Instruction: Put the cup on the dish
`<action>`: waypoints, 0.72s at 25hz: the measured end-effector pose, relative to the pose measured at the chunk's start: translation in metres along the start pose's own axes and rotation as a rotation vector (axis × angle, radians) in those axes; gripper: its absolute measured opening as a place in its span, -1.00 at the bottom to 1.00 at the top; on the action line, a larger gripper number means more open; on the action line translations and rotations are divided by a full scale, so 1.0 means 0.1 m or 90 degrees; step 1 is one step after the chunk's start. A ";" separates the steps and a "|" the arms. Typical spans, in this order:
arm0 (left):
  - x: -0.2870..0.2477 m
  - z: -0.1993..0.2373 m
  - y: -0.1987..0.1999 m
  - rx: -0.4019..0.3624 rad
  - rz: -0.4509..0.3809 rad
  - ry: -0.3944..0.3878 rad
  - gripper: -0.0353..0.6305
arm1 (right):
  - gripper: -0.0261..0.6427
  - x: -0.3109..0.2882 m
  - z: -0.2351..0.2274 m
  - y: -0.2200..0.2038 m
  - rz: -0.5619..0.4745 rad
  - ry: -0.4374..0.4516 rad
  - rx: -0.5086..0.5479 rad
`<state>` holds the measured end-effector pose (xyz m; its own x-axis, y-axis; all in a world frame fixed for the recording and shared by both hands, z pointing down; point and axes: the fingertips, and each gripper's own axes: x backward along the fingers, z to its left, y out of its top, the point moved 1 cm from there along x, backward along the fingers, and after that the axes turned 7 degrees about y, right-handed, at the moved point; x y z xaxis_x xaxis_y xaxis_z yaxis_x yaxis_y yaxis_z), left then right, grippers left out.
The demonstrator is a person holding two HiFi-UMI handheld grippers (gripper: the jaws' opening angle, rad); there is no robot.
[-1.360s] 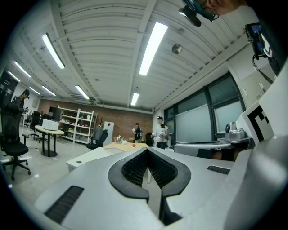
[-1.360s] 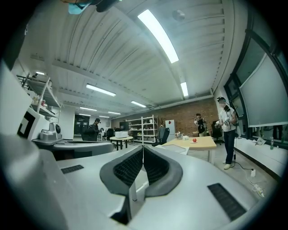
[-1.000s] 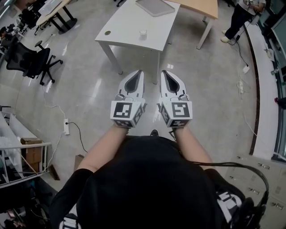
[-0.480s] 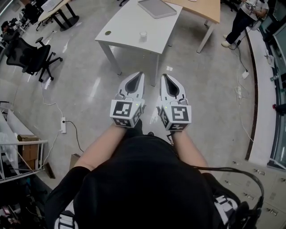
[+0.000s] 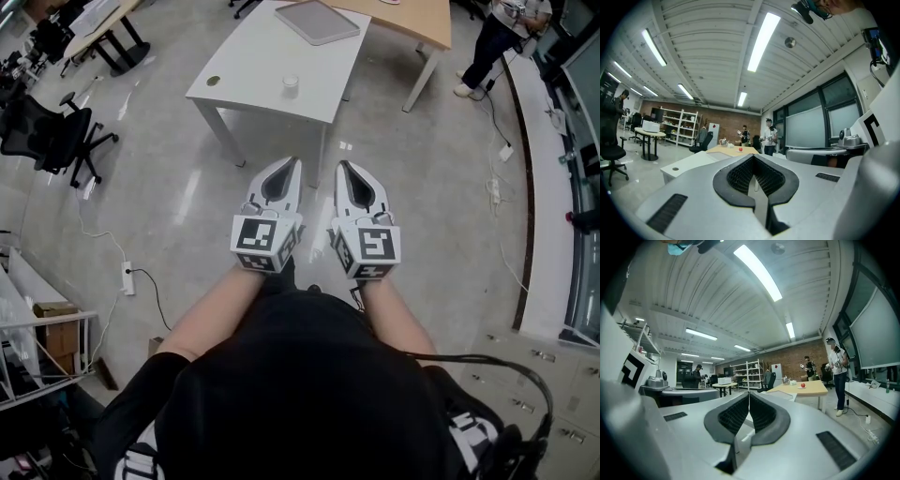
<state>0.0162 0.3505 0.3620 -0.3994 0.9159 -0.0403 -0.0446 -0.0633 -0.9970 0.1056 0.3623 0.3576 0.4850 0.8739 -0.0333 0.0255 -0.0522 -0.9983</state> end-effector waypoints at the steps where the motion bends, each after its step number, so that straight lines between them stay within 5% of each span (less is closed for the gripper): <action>1: -0.05 0.08 -0.02 0.003 0.004 0.000 -0.87 | -0.88 -0.09 0.00 -0.03 0.005 0.001 0.000; 18: -1.76 1.53 -0.41 0.047 0.060 0.000 -0.87 | -0.88 -2.33 -0.38 -0.43 0.094 0.025 0.010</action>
<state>-0.0515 0.1316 0.4200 -0.4047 0.9046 -0.1338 -0.0735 -0.1780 -0.9813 0.0243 0.1423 0.4100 0.5169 0.8374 -0.1775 -0.0622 -0.1701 -0.9835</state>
